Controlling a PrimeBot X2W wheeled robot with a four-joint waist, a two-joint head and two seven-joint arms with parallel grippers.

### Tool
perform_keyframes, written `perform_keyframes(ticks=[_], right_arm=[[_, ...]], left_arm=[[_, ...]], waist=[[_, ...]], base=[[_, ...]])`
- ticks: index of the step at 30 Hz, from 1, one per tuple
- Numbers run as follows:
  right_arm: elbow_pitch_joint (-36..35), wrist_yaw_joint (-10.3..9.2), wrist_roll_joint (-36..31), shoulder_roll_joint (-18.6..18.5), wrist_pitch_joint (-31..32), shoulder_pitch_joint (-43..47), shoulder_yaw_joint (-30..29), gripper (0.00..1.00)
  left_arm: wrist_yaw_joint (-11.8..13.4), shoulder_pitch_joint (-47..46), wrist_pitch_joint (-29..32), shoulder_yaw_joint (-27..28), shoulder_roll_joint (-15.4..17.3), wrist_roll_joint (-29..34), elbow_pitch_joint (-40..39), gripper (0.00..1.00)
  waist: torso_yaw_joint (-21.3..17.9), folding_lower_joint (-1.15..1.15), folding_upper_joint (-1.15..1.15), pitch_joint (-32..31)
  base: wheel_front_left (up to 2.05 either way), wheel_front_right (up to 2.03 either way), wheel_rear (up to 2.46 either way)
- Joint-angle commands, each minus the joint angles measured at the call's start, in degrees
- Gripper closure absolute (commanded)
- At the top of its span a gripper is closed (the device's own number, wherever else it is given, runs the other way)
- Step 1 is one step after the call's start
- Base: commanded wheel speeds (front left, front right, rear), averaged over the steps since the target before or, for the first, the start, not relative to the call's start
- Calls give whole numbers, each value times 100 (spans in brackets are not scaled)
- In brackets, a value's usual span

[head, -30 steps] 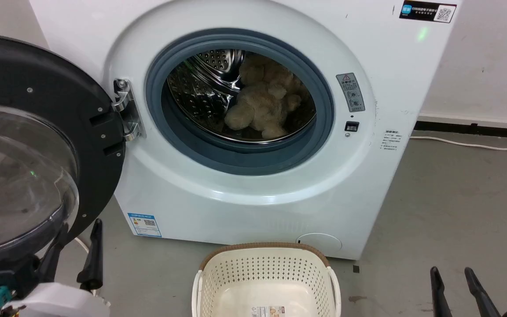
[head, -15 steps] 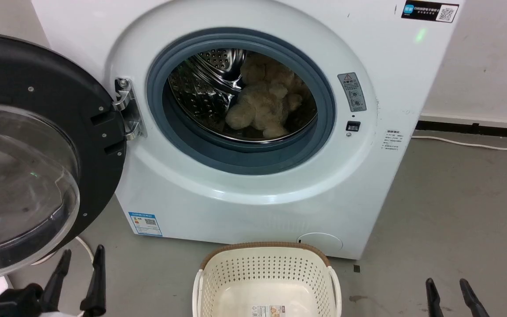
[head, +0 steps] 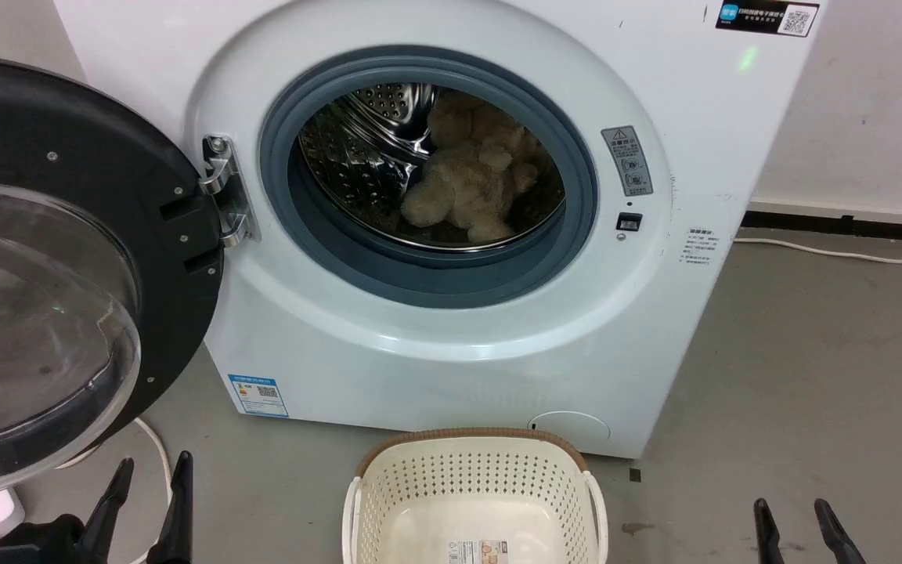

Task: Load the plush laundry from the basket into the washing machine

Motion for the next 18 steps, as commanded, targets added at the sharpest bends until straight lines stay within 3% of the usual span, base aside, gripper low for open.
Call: perform_keyframes(ticks=[1, 17, 18], right_arm=[[-39, 5, -24, -9, -17, 68, 12, 0], [-93, 5, -31, -9, 16, 52, 30, 0], [-68, 0, -12, 0, 24, 5, 24, 100]], left_arm=[[-29, -36, 12, -21, 26, 36, 8, 0], [-16, -137, -4, -41, 28, 92, 76, 0], [0, -59, 0, -40, 11, 59, 73, 100]], waist=[[1, 0, 0, 1], [-11, 0, 0, 9], [-11, 0, 0, 9]], base=[[0, 0, 0], [0, 0, 0], [0, 0, 0]])
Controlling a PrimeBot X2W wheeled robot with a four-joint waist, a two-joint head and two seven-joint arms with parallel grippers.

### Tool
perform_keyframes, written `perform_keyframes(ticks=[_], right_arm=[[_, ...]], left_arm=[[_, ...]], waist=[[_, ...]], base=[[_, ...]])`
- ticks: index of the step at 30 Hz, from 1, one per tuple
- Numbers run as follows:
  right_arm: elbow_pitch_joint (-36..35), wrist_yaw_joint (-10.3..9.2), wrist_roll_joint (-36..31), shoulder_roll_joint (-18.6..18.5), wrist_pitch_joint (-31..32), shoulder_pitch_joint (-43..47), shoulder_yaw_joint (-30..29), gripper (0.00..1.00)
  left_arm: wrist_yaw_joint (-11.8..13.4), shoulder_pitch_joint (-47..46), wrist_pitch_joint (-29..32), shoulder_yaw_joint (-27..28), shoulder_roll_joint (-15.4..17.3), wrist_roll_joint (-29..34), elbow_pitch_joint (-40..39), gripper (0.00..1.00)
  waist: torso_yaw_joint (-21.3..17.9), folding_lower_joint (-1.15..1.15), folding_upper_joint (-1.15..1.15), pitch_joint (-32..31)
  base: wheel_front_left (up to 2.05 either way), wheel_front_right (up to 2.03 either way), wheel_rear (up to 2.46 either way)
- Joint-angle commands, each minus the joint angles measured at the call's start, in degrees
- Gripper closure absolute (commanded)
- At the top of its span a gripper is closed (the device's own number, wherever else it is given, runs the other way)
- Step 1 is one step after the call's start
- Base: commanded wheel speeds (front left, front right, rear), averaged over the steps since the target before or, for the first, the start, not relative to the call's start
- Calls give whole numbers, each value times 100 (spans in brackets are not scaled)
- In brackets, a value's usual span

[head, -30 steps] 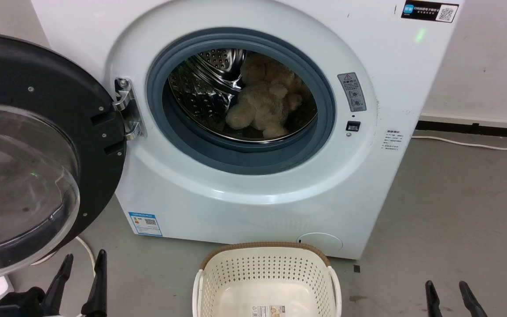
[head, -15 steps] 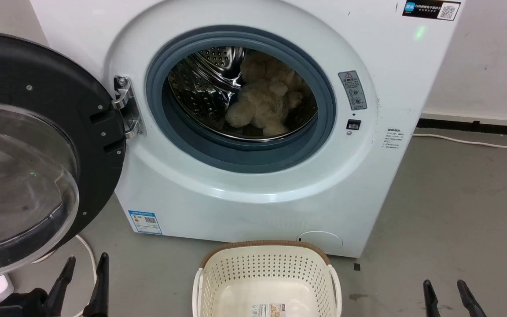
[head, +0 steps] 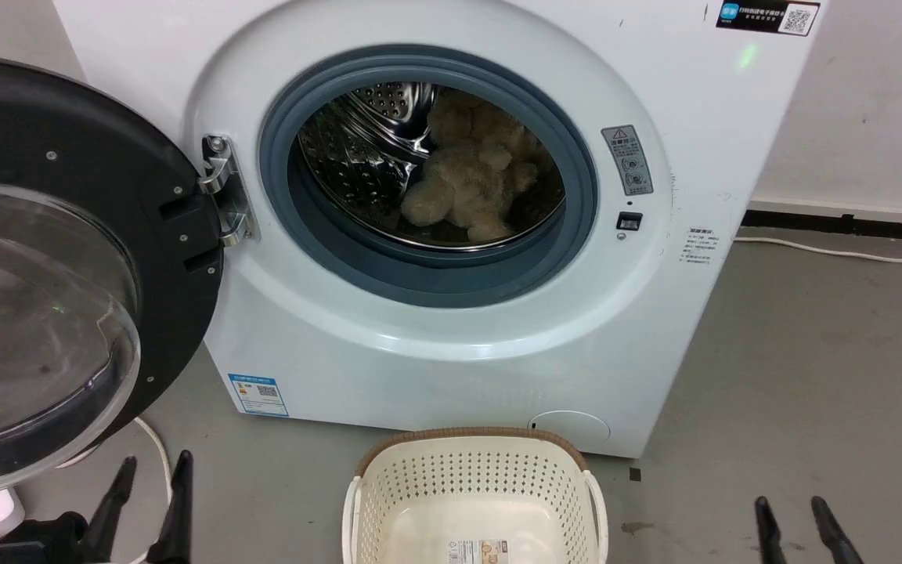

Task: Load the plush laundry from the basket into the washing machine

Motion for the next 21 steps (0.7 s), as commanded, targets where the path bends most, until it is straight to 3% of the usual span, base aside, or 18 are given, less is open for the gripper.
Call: perform_keyframes(ticks=[1, 21], right_arm=[[2, 0, -2, 0, 2, -2, 0, 100], [50, 1, -175, -1, 198, -241, 30, 100]], left_arm=[[-1, -1, 2, 0, -4, 4, 0, 100], [-60, -95, 202, 155, -336, 522, -46, 100]], waist=[[-1, 0, 0, 0], [-47, 0, 0, 31]], base=[[0, 0, 0], [0, 0, 0]])
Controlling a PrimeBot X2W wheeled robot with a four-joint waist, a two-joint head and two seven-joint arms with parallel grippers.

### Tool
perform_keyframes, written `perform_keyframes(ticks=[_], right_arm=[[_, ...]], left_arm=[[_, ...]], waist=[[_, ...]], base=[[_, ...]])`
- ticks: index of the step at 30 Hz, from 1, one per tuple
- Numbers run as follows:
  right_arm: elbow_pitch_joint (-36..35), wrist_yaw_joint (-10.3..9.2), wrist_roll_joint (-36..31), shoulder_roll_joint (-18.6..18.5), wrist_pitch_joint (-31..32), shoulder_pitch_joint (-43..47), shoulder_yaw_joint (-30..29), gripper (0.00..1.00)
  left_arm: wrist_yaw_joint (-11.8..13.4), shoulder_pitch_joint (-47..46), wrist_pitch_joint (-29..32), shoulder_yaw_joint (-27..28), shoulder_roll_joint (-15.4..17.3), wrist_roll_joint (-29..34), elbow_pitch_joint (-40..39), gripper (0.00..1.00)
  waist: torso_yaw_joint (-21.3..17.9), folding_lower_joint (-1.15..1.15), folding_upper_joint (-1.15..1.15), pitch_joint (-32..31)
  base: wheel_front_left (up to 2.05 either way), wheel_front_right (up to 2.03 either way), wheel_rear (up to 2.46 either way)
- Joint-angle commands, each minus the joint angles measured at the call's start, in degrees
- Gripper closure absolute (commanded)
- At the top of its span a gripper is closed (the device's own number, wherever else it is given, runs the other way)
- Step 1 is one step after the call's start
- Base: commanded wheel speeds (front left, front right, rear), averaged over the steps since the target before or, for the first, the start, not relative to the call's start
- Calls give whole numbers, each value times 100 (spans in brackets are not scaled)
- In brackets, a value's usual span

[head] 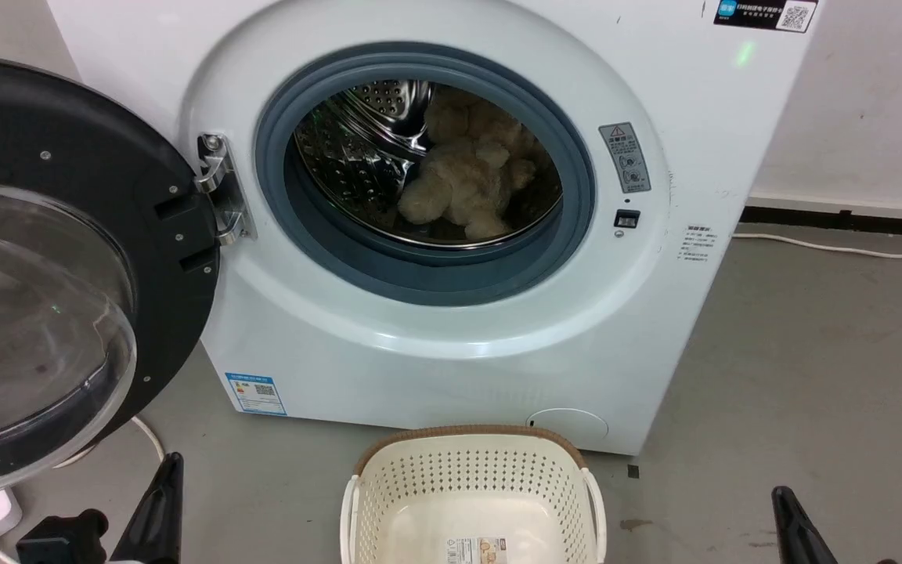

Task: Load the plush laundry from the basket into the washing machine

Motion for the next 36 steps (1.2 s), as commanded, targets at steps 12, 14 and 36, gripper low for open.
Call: perform_keyframes(ticks=[12, 14, 36], right_arm=[[52, 1, -172, -2, 173, -250, 35, 100], [60, 1, -202, -2, 207, -291, 41, 100], [123, 2, -425, -4, 457, -597, 83, 100]], left_arm=[[-64, -153, 153, 145, -279, 437, -54, 100], [-75, -170, 188, 172, -337, 528, -62, 100], [-151, -293, 444, 369, -760, 1194, -119, 100]], waist=[[-32, 0, 0, 21], [-40, 0, 0, 26], [-97, 0, 0, 63]], base=[[0, 0, 0], [0, 0, 0], [0, 0, 0]])
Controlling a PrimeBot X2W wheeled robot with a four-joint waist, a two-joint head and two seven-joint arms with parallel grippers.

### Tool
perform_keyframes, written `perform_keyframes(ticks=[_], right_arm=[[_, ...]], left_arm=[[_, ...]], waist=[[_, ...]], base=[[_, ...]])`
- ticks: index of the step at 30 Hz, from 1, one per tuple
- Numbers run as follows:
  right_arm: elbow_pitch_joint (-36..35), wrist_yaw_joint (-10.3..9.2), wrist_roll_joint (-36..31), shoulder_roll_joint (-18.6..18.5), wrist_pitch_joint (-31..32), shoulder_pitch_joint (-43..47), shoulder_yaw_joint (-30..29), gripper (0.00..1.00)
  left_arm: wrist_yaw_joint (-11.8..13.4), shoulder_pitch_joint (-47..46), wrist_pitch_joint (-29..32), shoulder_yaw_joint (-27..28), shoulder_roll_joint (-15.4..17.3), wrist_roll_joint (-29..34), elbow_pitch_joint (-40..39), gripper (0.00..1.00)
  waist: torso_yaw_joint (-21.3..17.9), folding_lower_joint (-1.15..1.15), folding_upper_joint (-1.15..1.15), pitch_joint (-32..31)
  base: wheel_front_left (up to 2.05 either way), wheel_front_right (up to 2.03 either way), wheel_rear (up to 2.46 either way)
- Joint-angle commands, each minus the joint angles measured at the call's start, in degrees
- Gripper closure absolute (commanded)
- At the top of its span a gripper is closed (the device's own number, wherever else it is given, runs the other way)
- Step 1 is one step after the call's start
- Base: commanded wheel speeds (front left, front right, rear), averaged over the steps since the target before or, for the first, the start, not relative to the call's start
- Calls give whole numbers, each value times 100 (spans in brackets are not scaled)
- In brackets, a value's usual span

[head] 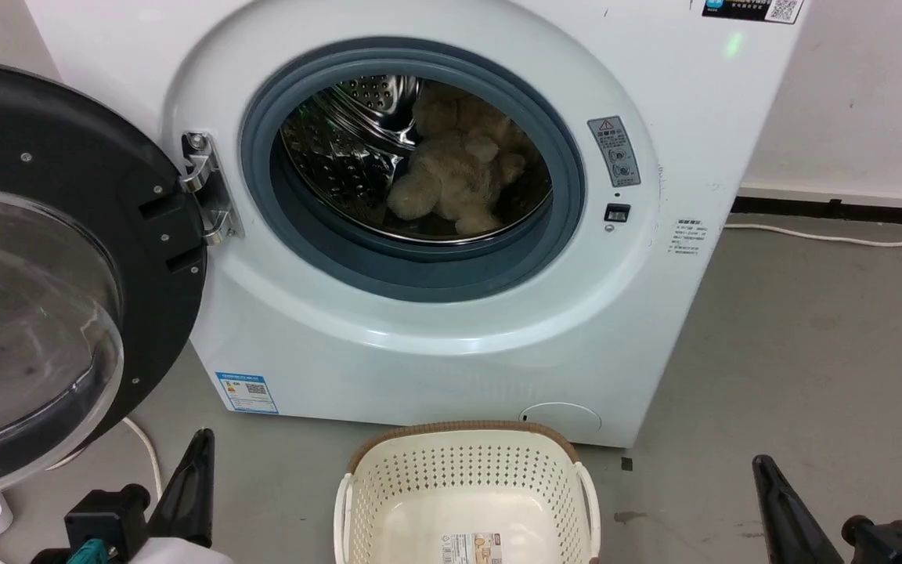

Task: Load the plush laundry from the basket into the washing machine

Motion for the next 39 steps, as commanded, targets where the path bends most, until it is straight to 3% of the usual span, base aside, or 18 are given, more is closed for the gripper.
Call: perform_keyframes(ticks=[1, 39], right_arm=[[29, 2, -61, -4, 36, -137, 11, 100], [136, 3, -446, -7, 468, -664, 85, 100]], left_arm=[[-34, -89, 44, 40, -69, 120, -22, 100], [-166, -300, 486, 380, -800, 1269, -120, 100]], waist=[[-4, 0, 0, 3], [-103, 0, 0, 67]], base=[[0, 0, 0], [0, 0, 0]])
